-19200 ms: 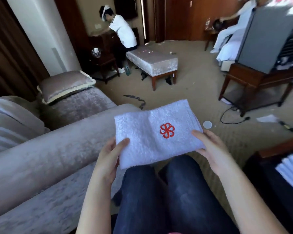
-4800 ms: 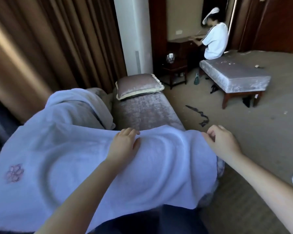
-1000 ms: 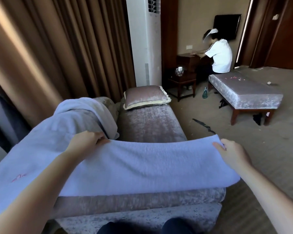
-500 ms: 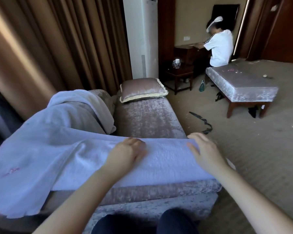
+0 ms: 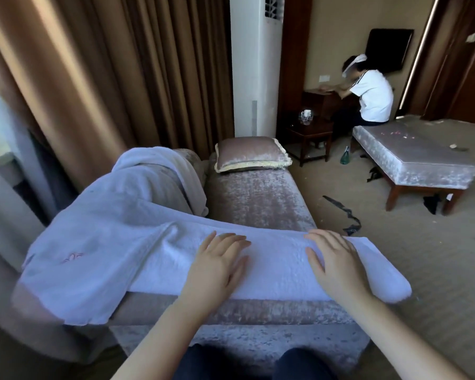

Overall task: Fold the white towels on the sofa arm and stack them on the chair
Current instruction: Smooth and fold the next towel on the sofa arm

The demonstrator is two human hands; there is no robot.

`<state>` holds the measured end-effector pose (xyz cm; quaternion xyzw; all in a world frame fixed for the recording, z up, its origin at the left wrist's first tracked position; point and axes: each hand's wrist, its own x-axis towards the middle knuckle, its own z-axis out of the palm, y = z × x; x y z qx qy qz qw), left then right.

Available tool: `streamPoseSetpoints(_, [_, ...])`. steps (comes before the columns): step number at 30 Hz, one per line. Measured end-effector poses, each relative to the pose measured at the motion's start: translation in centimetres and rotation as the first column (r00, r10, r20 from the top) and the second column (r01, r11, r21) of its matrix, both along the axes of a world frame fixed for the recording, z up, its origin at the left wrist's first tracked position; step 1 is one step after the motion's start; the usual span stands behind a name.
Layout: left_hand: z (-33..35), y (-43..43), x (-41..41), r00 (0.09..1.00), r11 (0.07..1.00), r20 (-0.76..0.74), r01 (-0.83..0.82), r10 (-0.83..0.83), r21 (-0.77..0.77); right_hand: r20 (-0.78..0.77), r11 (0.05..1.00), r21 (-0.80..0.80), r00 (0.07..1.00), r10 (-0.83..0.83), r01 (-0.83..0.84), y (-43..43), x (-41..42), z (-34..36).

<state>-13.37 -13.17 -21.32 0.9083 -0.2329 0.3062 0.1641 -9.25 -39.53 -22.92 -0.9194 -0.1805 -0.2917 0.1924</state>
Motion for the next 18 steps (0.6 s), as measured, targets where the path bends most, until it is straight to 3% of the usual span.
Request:
streamPoseSetpoints(4, [0.1, 8.6, -4.8, 0.961, 0.970, 0.132, -0.236, 0.241, -0.059, 0.123, 0.955, -0.012, 0.947, 0.297, -0.297, 9.1, -1.2, 0.8])
streamPoseSetpoints(7, [-0.6, 15.9, -8.6, 0.863, 0.870, 0.115, -0.480, 0.491, -0.111, 0.188, 0.881, -0.045, 0.862, 0.471, -0.471, 15.9, -1.8, 0.7])
streamPoseSetpoints(10, [-1.8, 21.8, -11.8, 0.741, 0.745, 0.073, -0.665, 0.667, -0.050, 0.209, 0.787, -0.125, 0.760, 0.616, -0.603, 21.9, -2.6, 0.7])
streamPoseSetpoints(14, [-3.7, 25.8, -13.6, 0.695, 0.695, 0.008, -0.719, 0.719, -0.026, 0.155, 0.681, -0.240, 0.665, 0.730, -0.692, 27.6, -3.7, 0.4])
streamPoseSetpoints(18, [-4.8, 26.8, -12.9, 0.740, 0.738, -0.067, -0.672, 0.669, -0.066, 0.157, 0.726, -0.268, 0.715, 0.681, -0.633, 29.7, -4.5, 0.0])
